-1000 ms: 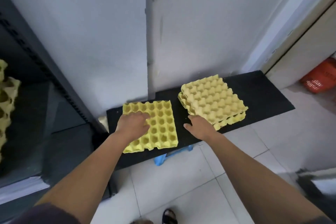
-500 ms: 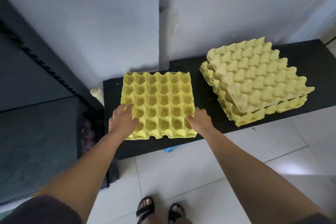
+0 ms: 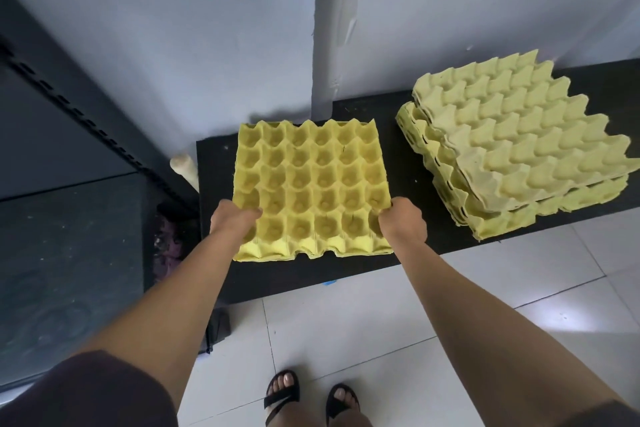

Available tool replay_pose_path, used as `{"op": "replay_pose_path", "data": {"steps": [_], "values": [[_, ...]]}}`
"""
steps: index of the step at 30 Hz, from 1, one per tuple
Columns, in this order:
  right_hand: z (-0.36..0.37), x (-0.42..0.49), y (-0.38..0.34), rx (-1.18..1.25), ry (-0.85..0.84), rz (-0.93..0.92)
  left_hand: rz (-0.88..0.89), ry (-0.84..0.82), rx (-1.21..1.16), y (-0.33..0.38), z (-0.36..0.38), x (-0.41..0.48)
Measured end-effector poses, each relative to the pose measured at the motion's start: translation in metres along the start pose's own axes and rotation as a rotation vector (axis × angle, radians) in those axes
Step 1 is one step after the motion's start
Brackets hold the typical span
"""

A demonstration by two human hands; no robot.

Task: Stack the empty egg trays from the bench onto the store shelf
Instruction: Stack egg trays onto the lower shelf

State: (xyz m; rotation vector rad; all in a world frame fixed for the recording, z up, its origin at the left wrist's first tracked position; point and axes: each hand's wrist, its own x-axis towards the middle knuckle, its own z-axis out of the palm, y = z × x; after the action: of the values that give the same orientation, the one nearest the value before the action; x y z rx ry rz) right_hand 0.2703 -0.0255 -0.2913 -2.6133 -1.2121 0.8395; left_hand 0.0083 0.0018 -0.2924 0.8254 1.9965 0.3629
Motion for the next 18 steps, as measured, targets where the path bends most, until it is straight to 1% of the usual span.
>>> {"op": "replay_pose_path", "data": {"steps": [6, 9, 12, 14, 16, 18], "values": [[-0.007, -0.006, -0.001, -0.002, 0.050, -0.010, 0.010, 0.012, 0.056, 0.005, -0.003, -0.007], [-0.007, -0.008, -0.001, 0.048, 0.096, -0.035, 0.052, 0.010, -0.011, 0.003, 0.000, -0.013], [-0.006, -0.008, -0.003, 0.127, 0.121, -0.052, 0.089, 0.033, -0.126, 0.003, 0.002, -0.018], [-0.006, -0.010, -0.004, 0.162, 0.116, -0.048, 0.101, 0.038, -0.159, 0.007, 0.001, -0.019], [-0.007, -0.012, -0.005, 0.189, 0.088, -0.014, 0.088, 0.052, -0.126, 0.013, -0.002, -0.020], [-0.007, -0.013, -0.005, 0.138, 0.064, 0.036, 0.108, 0.029, -0.105, 0.018, -0.004, -0.019]]}}
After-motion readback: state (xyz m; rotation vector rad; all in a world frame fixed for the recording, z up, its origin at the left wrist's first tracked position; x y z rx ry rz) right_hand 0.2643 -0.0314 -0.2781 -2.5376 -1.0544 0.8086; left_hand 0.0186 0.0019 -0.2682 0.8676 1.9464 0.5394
